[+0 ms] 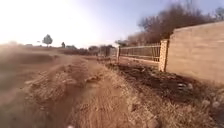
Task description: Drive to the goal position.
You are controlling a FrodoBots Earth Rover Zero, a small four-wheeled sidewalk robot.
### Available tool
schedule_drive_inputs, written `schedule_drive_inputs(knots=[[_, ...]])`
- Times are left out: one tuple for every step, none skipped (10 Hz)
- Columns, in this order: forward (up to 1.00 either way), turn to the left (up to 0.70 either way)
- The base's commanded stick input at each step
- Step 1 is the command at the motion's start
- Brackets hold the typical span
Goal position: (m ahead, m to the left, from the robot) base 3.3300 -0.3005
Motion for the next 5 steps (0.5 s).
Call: schedule_drive_inputs(knots=[[0.7, 0.0], [0.7, 0.0], [0.7, 0.0], [0.7, 0.0], [0.7, 0.0]])
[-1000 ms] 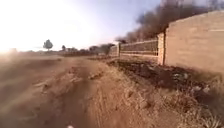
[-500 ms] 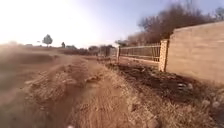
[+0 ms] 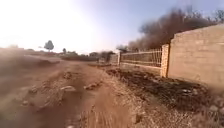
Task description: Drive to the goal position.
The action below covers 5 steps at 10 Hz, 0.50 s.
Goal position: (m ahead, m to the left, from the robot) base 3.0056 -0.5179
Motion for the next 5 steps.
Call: schedule_drive_inputs(knots=[[0.7, 0.0], [0.7, 0.0], [0.7, 0.0], [0.7, 0.0], [0.7, 0.0]])
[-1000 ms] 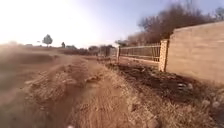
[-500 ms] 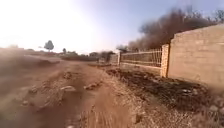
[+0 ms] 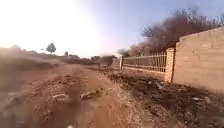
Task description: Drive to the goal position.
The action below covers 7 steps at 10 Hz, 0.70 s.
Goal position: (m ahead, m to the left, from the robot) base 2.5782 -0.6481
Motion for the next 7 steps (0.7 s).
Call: schedule_drive_inputs(knots=[[0.7, 0.0], [0.7, 0.0], [0.7, 0.0], [0.7, 0.0], [0.7, 0.0], [0.7, 0.0], [0.7, 0.0]])
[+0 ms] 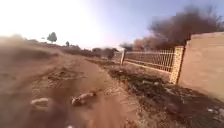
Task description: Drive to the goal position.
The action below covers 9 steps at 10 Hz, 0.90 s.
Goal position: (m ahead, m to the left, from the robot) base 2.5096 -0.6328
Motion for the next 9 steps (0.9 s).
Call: schedule_drive_inputs(knots=[[0.7, 0.0], [0.7, 0.0], [0.7, 0.0], [0.7, 0.0], [0.7, 0.0], [0.7, 0.0], [0.7, 0.0], [0.7, 0.0], [0.7, 0.0]])
